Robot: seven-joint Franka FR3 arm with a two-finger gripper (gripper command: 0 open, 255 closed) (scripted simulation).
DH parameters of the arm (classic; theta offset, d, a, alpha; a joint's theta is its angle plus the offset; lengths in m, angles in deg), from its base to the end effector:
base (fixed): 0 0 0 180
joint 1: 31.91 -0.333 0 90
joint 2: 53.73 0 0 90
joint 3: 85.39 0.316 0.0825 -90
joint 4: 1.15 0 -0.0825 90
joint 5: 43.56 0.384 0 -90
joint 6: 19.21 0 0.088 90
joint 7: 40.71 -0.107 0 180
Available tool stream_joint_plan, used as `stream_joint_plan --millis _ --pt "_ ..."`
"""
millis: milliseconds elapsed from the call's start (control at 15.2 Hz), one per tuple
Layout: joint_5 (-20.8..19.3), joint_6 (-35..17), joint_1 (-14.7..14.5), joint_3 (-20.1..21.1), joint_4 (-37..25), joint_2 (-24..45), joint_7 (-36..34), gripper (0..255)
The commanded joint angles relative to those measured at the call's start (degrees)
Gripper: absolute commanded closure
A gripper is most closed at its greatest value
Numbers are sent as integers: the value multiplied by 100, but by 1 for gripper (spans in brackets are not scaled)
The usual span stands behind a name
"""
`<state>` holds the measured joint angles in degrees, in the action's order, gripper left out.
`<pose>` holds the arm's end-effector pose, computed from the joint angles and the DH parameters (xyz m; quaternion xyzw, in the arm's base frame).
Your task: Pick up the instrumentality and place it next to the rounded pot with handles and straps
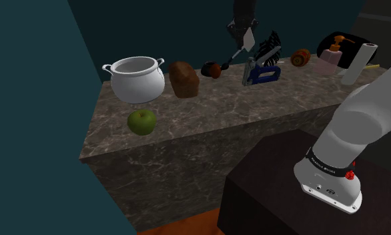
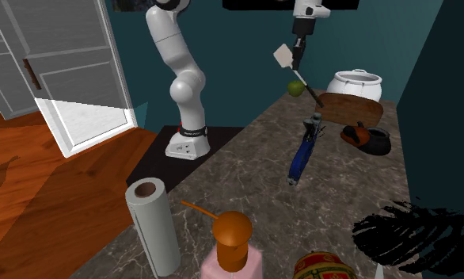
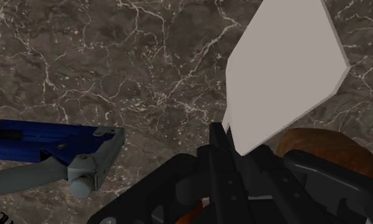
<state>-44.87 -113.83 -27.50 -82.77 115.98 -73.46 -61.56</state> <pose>0.4450 -0.0136 0.5794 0.9800 -0.1965 -0.0210 0.0228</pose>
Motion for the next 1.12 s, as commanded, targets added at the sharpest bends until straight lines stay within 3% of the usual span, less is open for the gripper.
stream_joint_plan --millis 0,660,1056 --pt "53 3 -84 160 -234 236 -238 255" --pt "44 150 -543 911 -1832 1722 -1467 255" --pt "-228 497 -965 1269 -3384 2984 -2236 255"
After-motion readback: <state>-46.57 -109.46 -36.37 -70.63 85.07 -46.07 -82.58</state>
